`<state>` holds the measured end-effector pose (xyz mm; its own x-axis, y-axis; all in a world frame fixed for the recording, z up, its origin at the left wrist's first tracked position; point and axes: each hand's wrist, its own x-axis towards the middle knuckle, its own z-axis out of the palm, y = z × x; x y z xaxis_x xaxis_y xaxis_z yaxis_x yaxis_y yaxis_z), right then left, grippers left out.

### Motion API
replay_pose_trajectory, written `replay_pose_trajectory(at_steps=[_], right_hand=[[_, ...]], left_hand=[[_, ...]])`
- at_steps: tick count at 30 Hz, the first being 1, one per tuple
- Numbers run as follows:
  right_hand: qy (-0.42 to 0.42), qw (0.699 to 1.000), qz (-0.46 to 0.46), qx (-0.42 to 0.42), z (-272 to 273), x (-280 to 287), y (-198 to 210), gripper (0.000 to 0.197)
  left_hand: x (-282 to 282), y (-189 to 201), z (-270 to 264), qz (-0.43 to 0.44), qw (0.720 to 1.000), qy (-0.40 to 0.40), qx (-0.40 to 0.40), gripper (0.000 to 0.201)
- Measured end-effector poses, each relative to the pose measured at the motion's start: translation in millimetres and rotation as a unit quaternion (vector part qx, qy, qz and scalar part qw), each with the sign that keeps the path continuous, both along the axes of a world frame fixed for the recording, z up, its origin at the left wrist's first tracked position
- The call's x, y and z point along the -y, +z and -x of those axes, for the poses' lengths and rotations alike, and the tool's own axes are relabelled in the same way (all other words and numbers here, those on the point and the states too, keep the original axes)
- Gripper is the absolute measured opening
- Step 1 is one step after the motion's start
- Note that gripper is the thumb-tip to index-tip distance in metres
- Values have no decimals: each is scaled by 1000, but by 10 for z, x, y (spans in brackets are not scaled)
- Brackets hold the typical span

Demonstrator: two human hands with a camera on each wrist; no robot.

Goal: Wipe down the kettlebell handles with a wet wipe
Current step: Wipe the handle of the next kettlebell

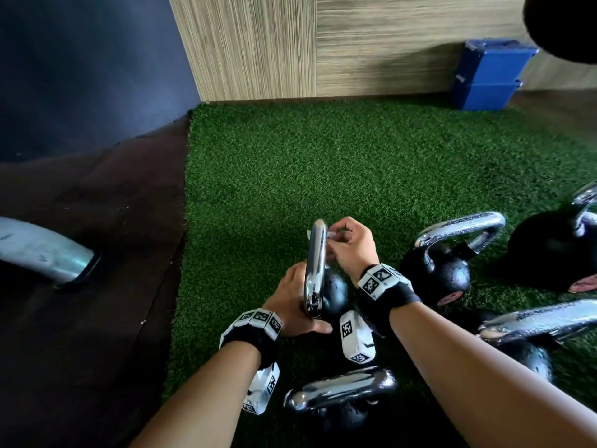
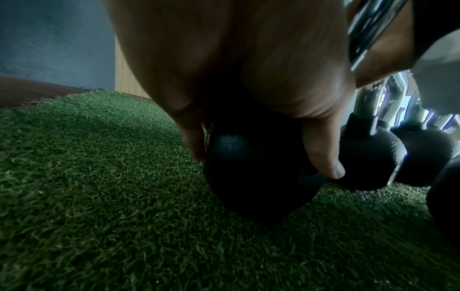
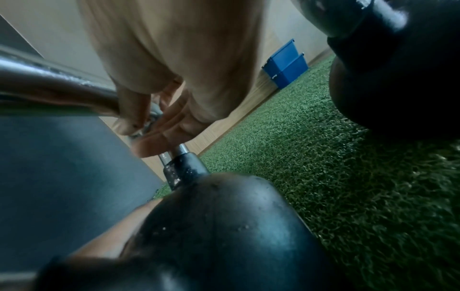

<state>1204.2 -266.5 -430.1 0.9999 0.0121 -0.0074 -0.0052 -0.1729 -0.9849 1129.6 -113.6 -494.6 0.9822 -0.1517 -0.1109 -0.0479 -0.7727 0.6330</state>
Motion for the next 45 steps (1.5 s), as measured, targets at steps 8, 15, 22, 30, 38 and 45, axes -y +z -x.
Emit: replay_pose_trajectory(at_steps=[8,15,22,30,38,45], right_hand=[[-32,991,109,-68,-72,-98,70,16],[8,978,152,-143,-9,-178,106,34],[66,942,329,-11,75,21,472,16],[256,828,470,165,-72,142,784,56],[261,816,488,167,-3,282,925,35],[254,809,519,109,208,484,987,21]], left_hand=[[-6,-75,-37,-60,997,-44,31,132],[11,-8,-43,-103,992,-63,24,132],[58,341,29,-178,976,-40,-115,146],[-26,1100,396,12,999,22,36,96],[183,1610,202,-231,971,-53,16,57],[-42,1788,-21,-401,910,-88,54,92]])
